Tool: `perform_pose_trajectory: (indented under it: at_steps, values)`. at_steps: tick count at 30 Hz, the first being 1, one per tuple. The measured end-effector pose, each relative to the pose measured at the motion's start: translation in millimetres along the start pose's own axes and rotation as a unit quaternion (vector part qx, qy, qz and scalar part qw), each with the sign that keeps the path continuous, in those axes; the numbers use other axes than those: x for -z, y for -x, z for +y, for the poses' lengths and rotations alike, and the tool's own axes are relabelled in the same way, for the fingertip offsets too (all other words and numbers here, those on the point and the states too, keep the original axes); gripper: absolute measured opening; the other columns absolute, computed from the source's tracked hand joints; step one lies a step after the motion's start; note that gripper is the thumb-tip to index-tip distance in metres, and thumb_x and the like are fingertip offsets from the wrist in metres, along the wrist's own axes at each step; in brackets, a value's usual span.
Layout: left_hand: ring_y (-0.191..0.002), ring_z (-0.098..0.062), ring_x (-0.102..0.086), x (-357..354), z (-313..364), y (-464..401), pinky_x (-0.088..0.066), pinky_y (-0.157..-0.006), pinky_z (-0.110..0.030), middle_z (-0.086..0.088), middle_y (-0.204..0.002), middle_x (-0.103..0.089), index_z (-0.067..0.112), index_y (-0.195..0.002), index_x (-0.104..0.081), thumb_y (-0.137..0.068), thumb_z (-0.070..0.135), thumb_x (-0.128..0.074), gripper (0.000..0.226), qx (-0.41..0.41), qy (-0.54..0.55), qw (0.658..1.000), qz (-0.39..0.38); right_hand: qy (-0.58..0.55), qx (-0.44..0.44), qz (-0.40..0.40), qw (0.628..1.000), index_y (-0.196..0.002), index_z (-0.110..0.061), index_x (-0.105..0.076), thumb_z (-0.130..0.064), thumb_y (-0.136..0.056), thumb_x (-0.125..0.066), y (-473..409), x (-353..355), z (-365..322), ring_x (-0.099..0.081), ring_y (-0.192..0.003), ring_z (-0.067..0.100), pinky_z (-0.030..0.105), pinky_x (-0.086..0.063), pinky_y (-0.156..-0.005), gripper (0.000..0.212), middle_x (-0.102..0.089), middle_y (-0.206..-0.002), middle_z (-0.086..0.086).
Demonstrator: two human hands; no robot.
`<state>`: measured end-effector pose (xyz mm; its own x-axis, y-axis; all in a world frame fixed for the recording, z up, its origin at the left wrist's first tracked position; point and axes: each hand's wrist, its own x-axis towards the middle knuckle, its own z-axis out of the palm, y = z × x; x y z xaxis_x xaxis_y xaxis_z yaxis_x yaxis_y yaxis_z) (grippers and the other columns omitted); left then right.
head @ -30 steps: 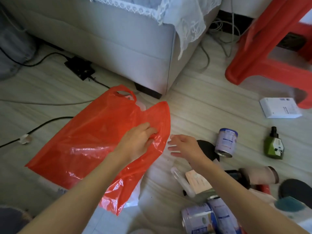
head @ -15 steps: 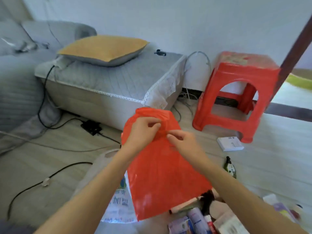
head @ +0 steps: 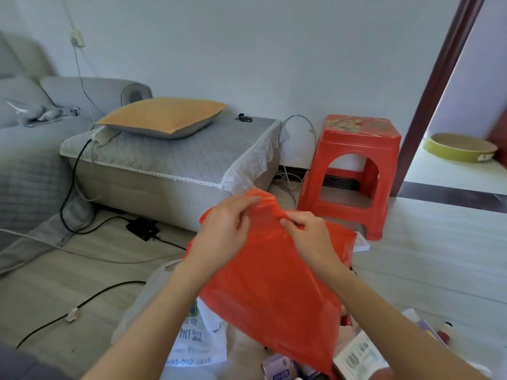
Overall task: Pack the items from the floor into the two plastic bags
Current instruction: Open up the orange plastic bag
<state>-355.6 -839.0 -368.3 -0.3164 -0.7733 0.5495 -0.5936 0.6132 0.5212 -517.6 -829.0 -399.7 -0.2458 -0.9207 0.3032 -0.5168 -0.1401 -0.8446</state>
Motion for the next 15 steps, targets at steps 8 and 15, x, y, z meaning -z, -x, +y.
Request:
perform_pose_trajectory:
  at_steps: [8,15]
  values:
    - [-0.101,-0.020,-0.060,-5.3,-19.3,3.6,-0.047,-0.085,-0.037,0.005,-0.109,-0.065,0.023,-0.106,-0.061,-0.088,0.029,-0.055,0.020,-0.023,-0.138,0.984,-0.113,0.025,0.048,-0.116,0.992,-0.099,-0.006,-0.069,0.001,-0.088,-0.050,-1.1,-1.7,1.1,-0.054,-0.070,-0.010,0.008,-0.040,-0.072,0.024,-0.063,-0.086,-0.009]
    - [-0.057,0.009,-0.058,-11.6,-23.7,10.5,-0.039,-0.060,-0.002,0.008,-0.064,-0.065,0.015,-0.074,-0.063,-0.089,0.018,-0.058,0.016,0.177,0.064,0.979,-0.076,0.268,0.036,-0.087,0.959,-0.111,-0.016,-0.063,-0.025,-0.088,-0.057,-9.7,-8.8,27.2,-0.046,-0.117,0.025,0.035,-0.036,-0.098,0.025,-0.056,-0.120,0.004]
